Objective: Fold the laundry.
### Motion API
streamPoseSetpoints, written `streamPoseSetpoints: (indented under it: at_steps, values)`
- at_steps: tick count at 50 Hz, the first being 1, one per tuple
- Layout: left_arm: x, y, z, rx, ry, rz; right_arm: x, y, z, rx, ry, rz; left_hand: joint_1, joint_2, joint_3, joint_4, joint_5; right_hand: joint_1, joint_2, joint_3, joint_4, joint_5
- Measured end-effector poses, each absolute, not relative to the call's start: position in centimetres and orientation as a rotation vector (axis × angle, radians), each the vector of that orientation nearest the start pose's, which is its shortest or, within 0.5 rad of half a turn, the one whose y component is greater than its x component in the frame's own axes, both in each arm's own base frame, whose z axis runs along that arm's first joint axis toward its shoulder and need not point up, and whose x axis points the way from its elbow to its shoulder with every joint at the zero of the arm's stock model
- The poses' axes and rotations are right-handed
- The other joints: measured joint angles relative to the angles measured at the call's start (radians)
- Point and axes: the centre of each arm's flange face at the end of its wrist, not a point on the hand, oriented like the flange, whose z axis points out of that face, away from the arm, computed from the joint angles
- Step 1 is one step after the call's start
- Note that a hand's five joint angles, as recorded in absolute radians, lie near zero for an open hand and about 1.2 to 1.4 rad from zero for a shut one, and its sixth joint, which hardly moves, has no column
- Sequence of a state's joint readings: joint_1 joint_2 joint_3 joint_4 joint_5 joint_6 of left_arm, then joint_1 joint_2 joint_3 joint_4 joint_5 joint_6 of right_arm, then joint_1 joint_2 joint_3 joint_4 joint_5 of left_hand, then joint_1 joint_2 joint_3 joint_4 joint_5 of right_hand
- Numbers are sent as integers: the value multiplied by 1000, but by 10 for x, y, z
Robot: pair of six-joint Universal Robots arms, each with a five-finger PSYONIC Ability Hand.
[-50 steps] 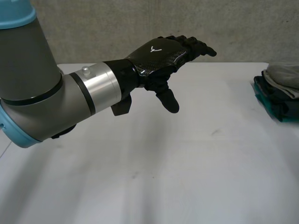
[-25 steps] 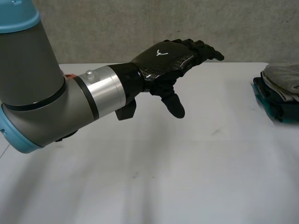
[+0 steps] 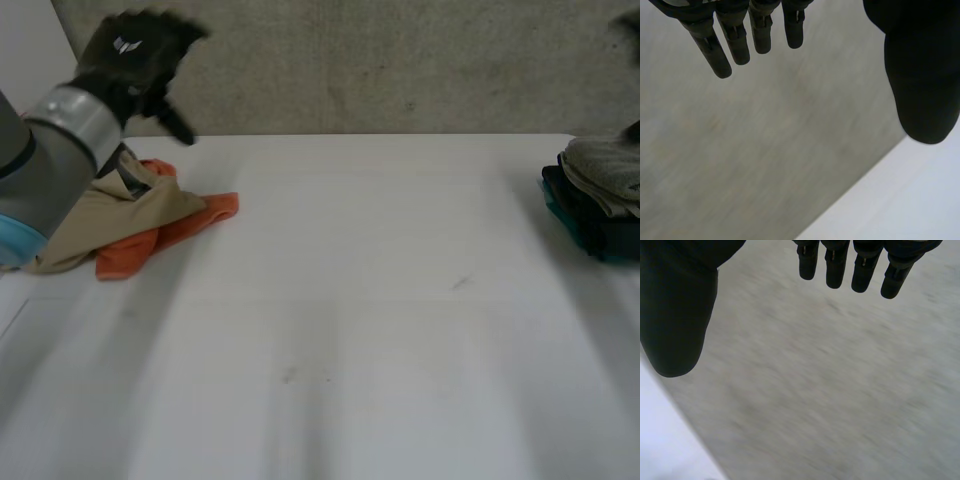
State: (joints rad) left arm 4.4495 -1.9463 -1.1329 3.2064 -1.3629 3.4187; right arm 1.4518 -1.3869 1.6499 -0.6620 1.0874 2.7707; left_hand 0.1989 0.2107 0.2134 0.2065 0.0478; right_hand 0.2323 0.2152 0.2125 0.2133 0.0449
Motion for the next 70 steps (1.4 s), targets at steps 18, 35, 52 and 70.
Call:
streamPoseSetpoints:
  at_steps: [18, 35, 52, 70]
  values:
    - [-126, -502, 148, 810, 1868, -1921, 201, -285, 171, -1287, 1843, -2245, 726, 673, 640, 653, 630, 0, 0, 0, 0, 0]
    - [-256, -407, 262, 932, 1764, -2374, 192, -294, 176, -1237, 1911, -2312, 952, 985, 974, 991, 943, 0, 0, 0, 0, 0]
    - [-392, -266, 243, 1286, 2203, -2679, 188, -297, 181, -1203, 1944, -2351, 185, 255, 261, 258, 234, 0, 0, 0, 0, 0]
    - [-161, -498, 215, 813, 1661, -2100, 191, -295, 178, -1216, 1939, -2334, 4, 1, 5, 2, -1, 0, 0, 0, 0, 0]
